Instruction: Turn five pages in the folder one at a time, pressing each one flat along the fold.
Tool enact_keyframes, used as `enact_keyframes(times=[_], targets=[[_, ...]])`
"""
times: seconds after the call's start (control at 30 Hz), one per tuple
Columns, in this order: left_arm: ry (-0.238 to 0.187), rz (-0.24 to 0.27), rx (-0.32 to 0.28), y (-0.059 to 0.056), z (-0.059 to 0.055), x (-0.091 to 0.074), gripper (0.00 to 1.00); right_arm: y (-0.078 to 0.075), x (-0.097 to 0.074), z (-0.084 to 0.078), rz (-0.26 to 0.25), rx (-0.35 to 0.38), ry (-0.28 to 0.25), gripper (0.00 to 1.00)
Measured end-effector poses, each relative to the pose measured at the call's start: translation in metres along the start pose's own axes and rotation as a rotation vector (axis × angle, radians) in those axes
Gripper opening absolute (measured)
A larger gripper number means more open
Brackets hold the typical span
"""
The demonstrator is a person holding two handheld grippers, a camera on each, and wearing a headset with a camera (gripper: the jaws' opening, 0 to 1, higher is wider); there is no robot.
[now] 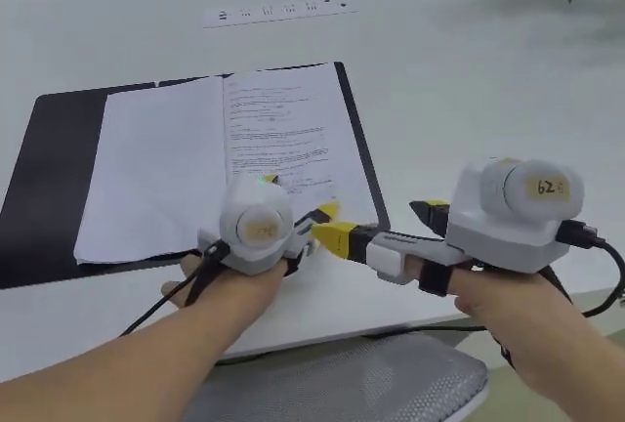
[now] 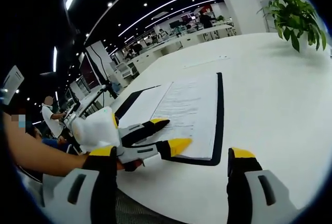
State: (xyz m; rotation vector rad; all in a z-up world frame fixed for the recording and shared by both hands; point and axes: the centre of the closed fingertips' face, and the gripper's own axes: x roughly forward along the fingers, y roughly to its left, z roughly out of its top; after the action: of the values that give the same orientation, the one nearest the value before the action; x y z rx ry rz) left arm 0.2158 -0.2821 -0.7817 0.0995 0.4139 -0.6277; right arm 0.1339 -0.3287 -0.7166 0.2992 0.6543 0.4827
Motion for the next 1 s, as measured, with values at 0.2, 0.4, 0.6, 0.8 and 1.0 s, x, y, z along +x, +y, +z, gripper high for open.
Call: enact_keyframes(times=[0.2,0.4,0.6,0.8,1.0], targets=[[-0.027,0.009,-0.027,0.0,0.001,-0.001,0.42,-0.002,0.002,-0.003,-0.002,0.006,0.011,0.87],[-0.031,0.018,-0.046,0.003,0.001,-0.001,0.38,0.0,0.005,-0.005,0.004,0.007,0.022,0.86],[-0.03,0.044,-0.08,0.012,0.002,-0.001,0.25,0.0,0.009,-0.006,0.013,0.001,0.029,0.85],[-0.019,0.064,-0.109,0.024,0.002,-0.002,0.11,0.002,0.014,-0.005,0.032,0.005,0.03,0.82],[-0.026,0.07,-0.125,0.022,0.001,-0.002,0.11,0.006,0.02,-0.003,0.064,0.03,0.032,0.73]])
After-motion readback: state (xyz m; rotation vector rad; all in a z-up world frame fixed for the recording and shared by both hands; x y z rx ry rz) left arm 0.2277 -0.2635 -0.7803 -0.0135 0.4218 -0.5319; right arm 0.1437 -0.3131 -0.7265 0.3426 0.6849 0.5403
